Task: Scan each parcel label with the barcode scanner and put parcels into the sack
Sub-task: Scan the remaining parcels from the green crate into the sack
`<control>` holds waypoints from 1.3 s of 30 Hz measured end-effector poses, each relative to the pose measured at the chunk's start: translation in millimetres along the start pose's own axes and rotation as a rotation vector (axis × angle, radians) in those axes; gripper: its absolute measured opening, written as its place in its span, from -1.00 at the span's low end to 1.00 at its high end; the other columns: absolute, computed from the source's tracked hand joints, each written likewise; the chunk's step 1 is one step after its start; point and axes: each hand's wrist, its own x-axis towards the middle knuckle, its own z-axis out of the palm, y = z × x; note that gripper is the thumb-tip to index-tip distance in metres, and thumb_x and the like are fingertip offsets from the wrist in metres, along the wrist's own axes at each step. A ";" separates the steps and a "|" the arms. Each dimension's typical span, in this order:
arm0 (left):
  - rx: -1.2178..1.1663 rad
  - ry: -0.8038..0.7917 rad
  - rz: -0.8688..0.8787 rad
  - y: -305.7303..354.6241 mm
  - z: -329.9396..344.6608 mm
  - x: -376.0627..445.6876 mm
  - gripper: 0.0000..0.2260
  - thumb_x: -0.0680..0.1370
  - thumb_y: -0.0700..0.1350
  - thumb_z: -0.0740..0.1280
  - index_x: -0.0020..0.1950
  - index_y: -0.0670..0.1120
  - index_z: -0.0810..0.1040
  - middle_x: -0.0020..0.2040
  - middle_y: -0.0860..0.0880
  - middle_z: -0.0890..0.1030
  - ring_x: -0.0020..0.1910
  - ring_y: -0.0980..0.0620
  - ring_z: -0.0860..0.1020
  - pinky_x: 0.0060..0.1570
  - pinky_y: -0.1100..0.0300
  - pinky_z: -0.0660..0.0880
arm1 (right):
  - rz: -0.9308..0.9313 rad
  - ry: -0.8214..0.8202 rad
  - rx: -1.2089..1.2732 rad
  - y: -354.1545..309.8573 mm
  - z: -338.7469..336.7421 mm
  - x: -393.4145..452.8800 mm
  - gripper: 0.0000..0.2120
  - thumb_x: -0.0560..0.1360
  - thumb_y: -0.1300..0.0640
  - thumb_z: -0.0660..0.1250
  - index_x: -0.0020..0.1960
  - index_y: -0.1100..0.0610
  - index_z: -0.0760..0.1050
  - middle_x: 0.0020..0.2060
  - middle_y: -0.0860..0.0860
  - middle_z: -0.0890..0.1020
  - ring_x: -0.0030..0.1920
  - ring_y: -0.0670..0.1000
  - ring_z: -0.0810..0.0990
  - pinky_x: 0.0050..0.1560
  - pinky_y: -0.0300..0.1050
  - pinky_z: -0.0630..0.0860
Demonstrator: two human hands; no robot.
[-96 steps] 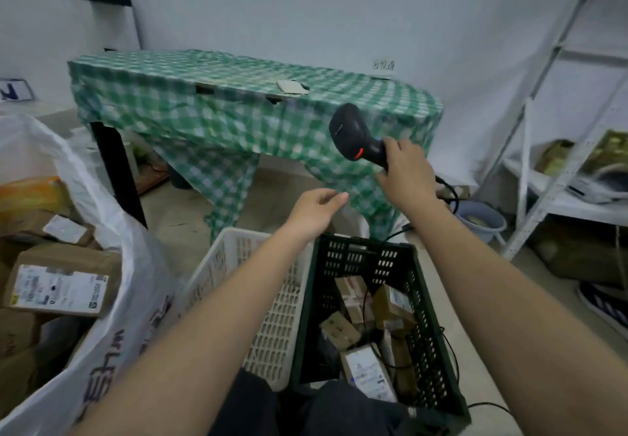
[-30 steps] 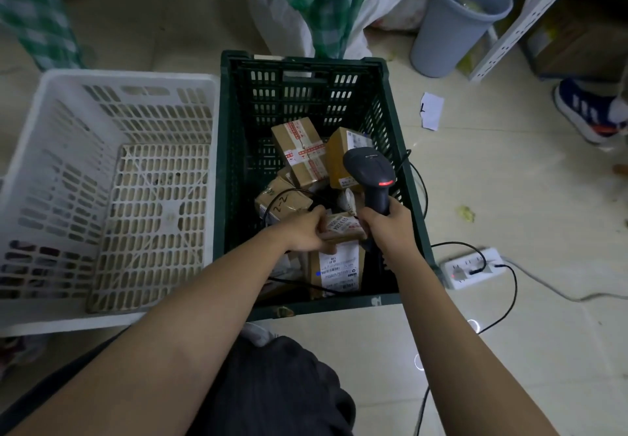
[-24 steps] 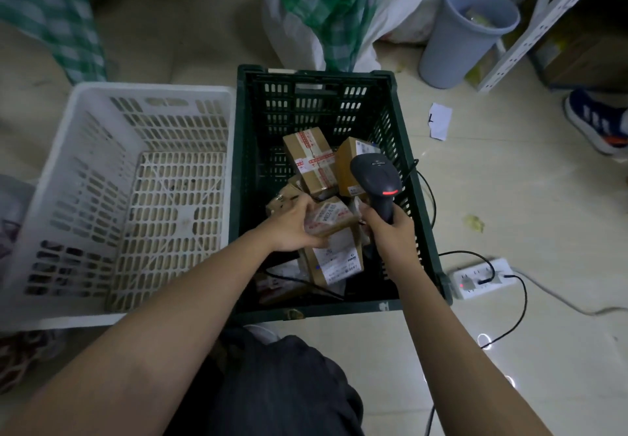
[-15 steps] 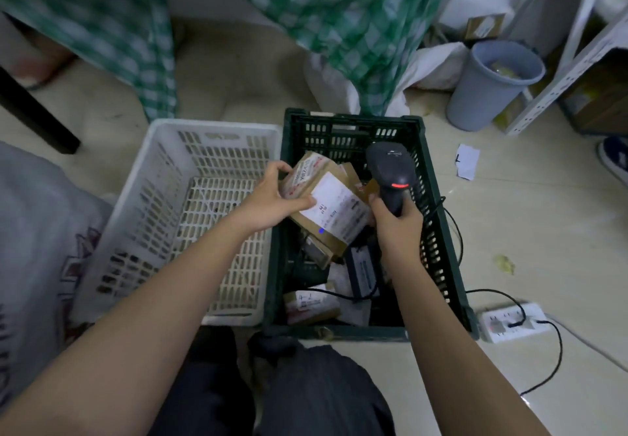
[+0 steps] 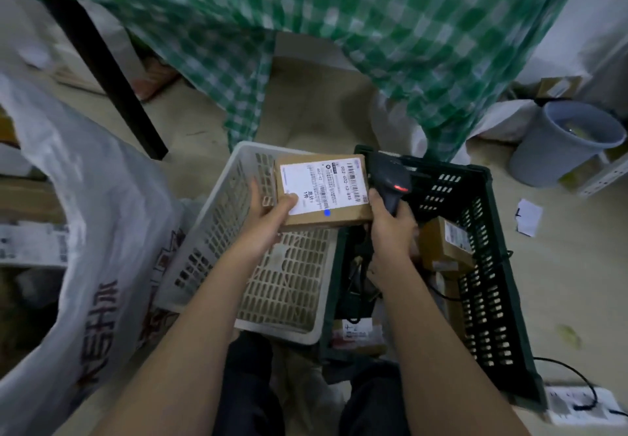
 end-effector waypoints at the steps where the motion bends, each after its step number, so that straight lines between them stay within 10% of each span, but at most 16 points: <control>1: 0.040 -0.044 0.004 -2.9 -6.7 0.0 -0.11 0.47 0.24 0.35 0.44 0.37 -0.35 0.46 0.13 0.32 0.35 -0.03 0.43 0.28 -0.07 0.40 | -0.003 -0.027 -0.018 1.0 -1.3 3.0 -0.81 0.52 0.04 0.39 0.10 0.06 0.53 -0.05 -0.05 0.61 -0.05 -0.09 0.55 -0.11 -0.29 0.45; 7: 0.130 -0.167 -0.038 -11.1 -24.2 1.0 -0.04 0.28 0.21 0.54 0.48 0.28 -0.04 0.36 0.14 0.35 0.27 0.03 0.46 0.22 -0.06 0.49 | -0.043 -0.091 -0.058 8.9 -4.3 14.0 -0.86 0.50 0.09 0.42 0.03 0.03 0.52 -0.11 -0.10 0.61 -0.11 -0.17 0.54 -0.13 -0.27 0.46; 12: -0.027 -0.042 -0.044 -11.0 -22.1 2.7 -0.67 0.50 0.08 0.38 0.08 0.13 0.25 0.18 0.06 0.51 0.08 0.08 0.58 -0.03 0.08 0.59 | -0.112 -0.066 -0.082 14.1 6.7 15.1 -0.86 0.49 0.11 0.44 0.01 0.07 0.53 -0.15 -0.06 0.62 -0.13 -0.13 0.56 -0.15 -0.29 0.46; 20: -0.185 0.125 -0.087 -12.4 -13.3 8.8 -0.57 0.52 0.06 0.37 0.21 0.01 0.19 0.16 -0.02 0.49 0.11 -0.05 0.59 0.07 -0.04 0.58 | -0.160 -0.005 -0.017 11.5 21.6 2.7 -0.83 0.51 0.06 0.41 0.07 0.00 0.50 -0.11 -0.14 0.61 -0.09 -0.18 0.57 -0.02 -0.23 0.46; 26: 0.056 -0.085 -0.178 -23.6 -16.3 7.1 -0.19 0.27 0.34 0.41 0.39 0.13 0.12 0.36 0.04 0.39 0.30 -0.02 0.42 0.36 -0.14 0.30 | -0.111 -0.073 0.054 11.6 31.6 -6.3 -0.74 0.44 0.21 0.48 0.10 0.08 0.53 -0.09 -0.11 0.64 -0.06 -0.12 0.61 0.10 -0.07 0.56; 30: 0.091 -0.308 -0.150 -27.5 -19.6 6.2 -0.08 0.36 0.13 0.48 0.53 0.24 -0.06 0.43 0.15 0.30 0.38 0.08 0.29 0.46 -0.05 0.09 | -0.072 -0.153 0.076 11.4 25.6 -2.9 -0.70 0.41 0.28 0.50 0.00 -0.04 0.53 -0.05 -0.06 0.66 0.04 0.01 0.64 0.17 0.06 0.57; 39: 0.033 -0.154 -0.196 -26.0 -27.1 7.4 -0.48 0.49 0.10 0.40 0.36 0.02 0.27 0.25 -0.07 0.53 0.13 -0.08 0.58 0.11 -0.01 0.56 | -0.105 -0.262 0.000 6.2 24.9 -8.8 -0.70 0.41 0.34 0.48 0.03 0.04 0.53 -0.12 -0.13 0.65 -0.09 -0.13 0.64 0.06 -0.11 0.59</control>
